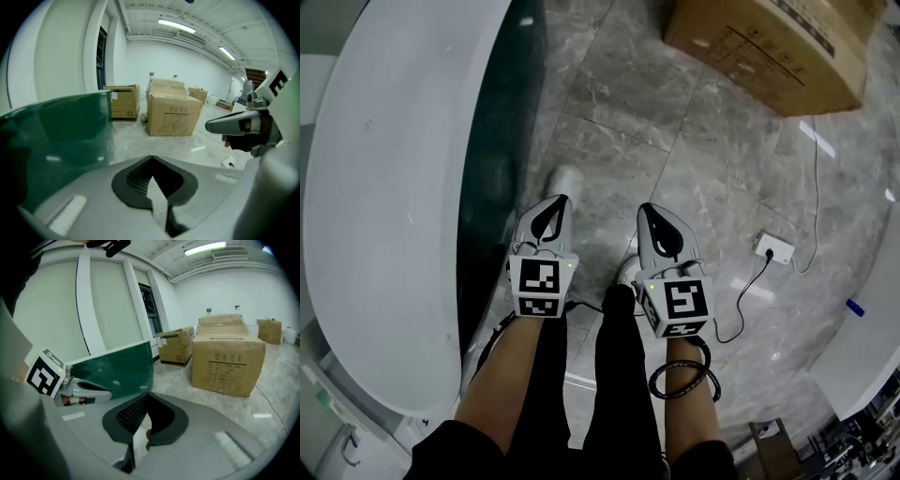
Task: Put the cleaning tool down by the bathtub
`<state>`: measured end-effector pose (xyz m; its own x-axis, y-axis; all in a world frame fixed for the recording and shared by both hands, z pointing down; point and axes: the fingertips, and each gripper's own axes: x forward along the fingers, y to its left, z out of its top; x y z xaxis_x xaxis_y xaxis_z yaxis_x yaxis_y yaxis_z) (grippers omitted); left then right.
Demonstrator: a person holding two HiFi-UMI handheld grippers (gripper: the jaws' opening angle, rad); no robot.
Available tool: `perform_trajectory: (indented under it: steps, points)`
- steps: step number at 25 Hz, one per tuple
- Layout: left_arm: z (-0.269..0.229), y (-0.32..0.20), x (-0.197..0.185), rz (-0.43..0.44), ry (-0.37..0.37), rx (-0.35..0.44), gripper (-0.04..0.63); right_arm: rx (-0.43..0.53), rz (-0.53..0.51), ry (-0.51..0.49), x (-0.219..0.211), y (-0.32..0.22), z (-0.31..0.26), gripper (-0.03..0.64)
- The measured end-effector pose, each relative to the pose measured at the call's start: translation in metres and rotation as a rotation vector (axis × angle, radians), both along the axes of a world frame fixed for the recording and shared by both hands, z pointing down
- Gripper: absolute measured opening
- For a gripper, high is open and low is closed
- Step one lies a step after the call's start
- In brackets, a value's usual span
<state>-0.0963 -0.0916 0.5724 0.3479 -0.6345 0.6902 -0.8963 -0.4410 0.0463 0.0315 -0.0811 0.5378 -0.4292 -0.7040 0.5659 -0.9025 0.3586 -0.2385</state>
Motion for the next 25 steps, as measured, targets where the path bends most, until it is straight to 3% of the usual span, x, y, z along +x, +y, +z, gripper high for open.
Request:
perform_trajectory:
  steps: [10,25]
  points:
    - [-0.071,-0.011,0.006,0.036,-0.018,0.072,0.002,0.043,0.027,-0.026,0.001,-0.006,-0.058,0.023]
    - [-0.17,-0.002,0.011,-0.021,0.031,0.125,0.0,0.12,0.089,-0.048,0.012,-0.008,-0.155,0.021]
